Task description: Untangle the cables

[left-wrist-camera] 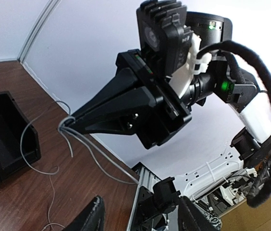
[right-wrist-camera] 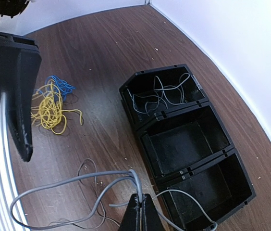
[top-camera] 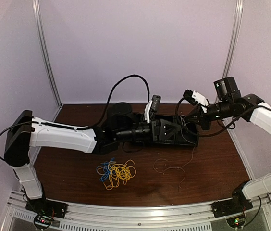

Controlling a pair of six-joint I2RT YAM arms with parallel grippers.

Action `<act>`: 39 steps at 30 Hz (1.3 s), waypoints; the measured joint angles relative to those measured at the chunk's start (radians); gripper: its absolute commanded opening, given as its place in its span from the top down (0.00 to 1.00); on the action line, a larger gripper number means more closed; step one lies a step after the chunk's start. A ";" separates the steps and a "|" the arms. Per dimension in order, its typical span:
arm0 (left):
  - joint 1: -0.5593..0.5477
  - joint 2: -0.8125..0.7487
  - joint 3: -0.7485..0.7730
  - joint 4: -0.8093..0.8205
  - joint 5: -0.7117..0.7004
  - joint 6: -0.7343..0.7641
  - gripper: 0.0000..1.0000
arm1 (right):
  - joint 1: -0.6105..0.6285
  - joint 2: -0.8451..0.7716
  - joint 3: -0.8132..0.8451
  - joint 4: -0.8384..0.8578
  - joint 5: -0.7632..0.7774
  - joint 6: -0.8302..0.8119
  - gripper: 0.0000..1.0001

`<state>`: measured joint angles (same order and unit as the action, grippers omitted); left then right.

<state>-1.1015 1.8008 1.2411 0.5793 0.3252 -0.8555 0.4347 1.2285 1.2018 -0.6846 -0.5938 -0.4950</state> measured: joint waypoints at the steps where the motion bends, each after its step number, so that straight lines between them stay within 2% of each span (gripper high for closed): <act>1: 0.000 0.012 0.005 0.011 0.008 -0.015 0.47 | 0.006 0.000 0.000 0.002 0.023 -0.004 1.00; 10: 0.007 0.093 0.091 0.021 0.013 -0.125 0.49 | 0.056 0.000 0.003 0.001 0.177 -0.045 1.00; 14: 0.022 0.108 0.117 0.019 0.005 -0.172 0.55 | 0.085 -0.005 0.003 0.001 0.212 -0.064 1.00; 17: 0.039 0.137 0.144 0.001 0.004 -0.203 0.65 | 0.094 -0.016 0.003 0.002 0.219 -0.071 1.00; 22: 0.056 0.185 0.167 -0.015 0.013 -0.234 0.97 | 0.096 -0.022 0.003 0.003 0.229 -0.077 1.00; 23: 0.058 0.191 0.167 -0.018 0.017 -0.233 1.00 | 0.096 -0.022 0.002 0.003 0.229 -0.077 1.00; 27: 0.058 0.193 0.156 0.003 0.029 -0.232 1.00 | 0.096 -0.023 -0.006 0.016 0.233 -0.060 1.00; 31: 0.058 0.146 0.045 0.077 0.033 -0.226 1.00 | 0.081 -0.023 -0.018 0.029 0.209 -0.029 1.00; 39: 0.059 -0.053 -0.216 0.174 -0.053 -0.155 1.00 | 0.059 0.029 -0.017 0.046 -0.081 0.015 1.00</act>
<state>-1.0428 1.7473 1.0252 0.7528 0.2726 -1.0103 0.4934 1.2575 1.1847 -0.6384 -0.6746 -0.4801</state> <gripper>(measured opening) 0.009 0.007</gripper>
